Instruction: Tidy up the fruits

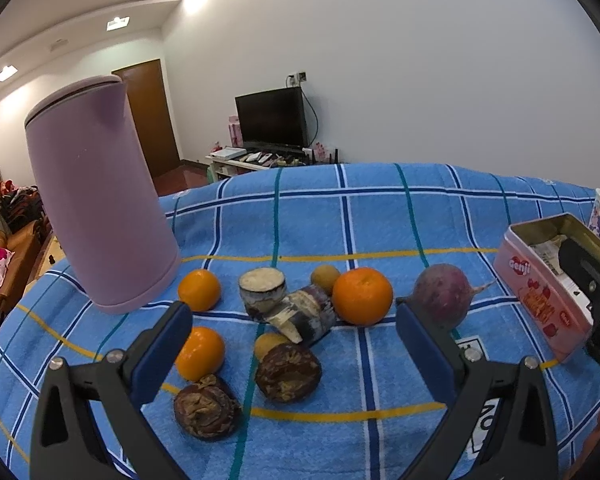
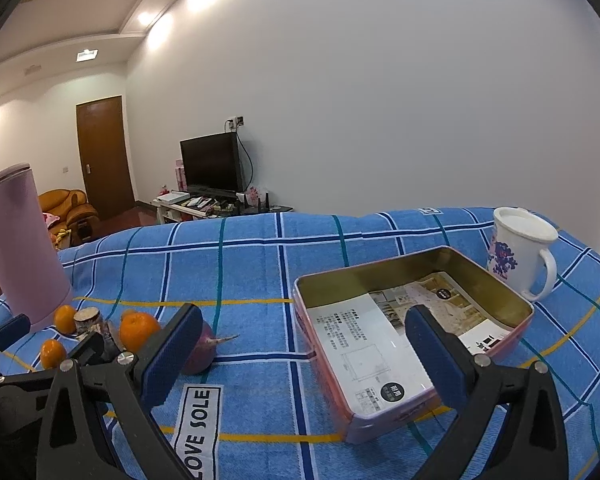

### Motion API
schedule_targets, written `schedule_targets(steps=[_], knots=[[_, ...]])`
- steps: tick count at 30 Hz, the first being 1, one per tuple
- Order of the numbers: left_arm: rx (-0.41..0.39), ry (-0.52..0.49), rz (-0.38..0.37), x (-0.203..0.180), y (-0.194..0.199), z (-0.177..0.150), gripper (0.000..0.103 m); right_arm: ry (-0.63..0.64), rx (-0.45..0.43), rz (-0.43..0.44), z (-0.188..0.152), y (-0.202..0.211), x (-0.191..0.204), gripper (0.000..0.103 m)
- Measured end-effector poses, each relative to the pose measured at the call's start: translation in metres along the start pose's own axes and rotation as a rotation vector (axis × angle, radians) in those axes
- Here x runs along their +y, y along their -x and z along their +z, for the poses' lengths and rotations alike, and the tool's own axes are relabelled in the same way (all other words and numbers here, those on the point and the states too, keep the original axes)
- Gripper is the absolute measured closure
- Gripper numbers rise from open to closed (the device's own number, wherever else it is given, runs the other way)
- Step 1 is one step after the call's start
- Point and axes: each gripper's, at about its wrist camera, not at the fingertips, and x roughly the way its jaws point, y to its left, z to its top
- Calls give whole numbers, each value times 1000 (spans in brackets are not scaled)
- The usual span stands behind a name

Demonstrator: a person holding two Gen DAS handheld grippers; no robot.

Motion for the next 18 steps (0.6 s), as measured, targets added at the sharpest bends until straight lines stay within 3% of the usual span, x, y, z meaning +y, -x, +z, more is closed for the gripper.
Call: schedule_targets(steps=[18], knots=[[68,42,34,21,-14,1,0,41,48,56,-4,-8,12,1]])
